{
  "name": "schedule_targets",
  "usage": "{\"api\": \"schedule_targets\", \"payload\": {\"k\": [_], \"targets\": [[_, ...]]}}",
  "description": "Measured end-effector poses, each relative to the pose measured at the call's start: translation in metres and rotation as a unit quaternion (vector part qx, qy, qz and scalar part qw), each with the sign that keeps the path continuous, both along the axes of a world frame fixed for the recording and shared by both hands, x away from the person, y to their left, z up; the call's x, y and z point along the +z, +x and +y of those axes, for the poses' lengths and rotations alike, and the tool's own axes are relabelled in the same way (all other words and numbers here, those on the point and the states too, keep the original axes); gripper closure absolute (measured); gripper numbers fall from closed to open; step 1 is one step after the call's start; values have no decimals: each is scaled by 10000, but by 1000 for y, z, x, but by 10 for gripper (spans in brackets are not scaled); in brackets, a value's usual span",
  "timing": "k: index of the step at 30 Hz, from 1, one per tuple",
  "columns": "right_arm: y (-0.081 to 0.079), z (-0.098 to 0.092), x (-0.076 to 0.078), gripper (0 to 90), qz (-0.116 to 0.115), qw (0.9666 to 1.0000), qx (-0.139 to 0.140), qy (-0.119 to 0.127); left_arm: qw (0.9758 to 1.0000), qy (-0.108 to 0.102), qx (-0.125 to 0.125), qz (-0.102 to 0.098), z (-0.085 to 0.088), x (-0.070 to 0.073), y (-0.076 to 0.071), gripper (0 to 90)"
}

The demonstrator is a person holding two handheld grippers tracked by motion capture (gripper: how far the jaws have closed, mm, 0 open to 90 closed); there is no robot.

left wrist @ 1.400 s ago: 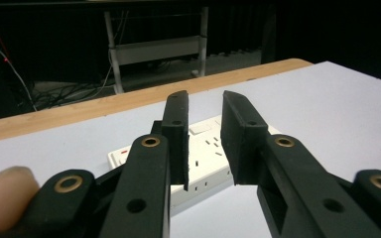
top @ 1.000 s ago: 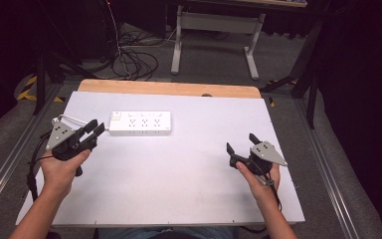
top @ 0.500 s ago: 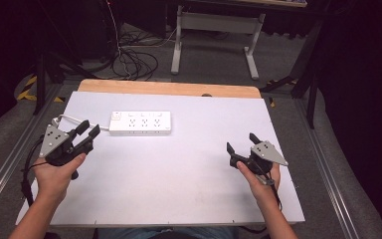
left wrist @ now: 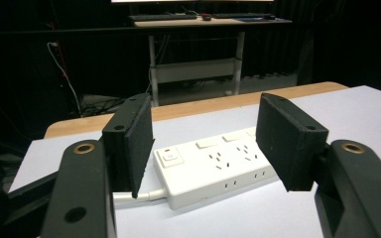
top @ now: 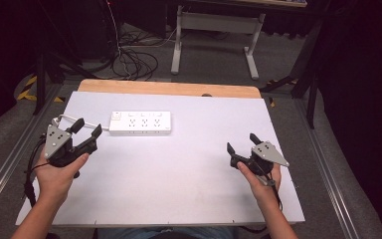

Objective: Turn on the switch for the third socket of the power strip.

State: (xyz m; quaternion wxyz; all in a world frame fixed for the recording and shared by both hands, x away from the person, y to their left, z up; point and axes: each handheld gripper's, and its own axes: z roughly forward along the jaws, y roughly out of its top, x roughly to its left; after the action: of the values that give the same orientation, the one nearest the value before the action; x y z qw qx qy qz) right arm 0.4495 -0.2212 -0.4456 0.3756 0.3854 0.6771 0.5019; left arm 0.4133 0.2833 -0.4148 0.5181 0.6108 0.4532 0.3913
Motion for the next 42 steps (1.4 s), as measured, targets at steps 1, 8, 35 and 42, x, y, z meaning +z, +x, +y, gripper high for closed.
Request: {"api": "schedule_targets", "payload": {"k": [1, 8, 35, 42], "targets": [[0, 0, 0, 152, -4, 10000, -8, 5, 10000, -17, -5, -26, -1, 0, 0, 391], [-1, -2, 0, 150, -5, 10000, -1, 45, 10000, 48, 10, -16, 3, -3, -7, 336], [-1, -4, -1, 38, 0, 9999, 78, 111, 9998, 107, -111, -152, 5, -12, -14, 58], [-1, -4, -1, 32, -6, 9999, 99, 104, 9997, 135, -160, -133, 3, -14, -14, 52]]}}
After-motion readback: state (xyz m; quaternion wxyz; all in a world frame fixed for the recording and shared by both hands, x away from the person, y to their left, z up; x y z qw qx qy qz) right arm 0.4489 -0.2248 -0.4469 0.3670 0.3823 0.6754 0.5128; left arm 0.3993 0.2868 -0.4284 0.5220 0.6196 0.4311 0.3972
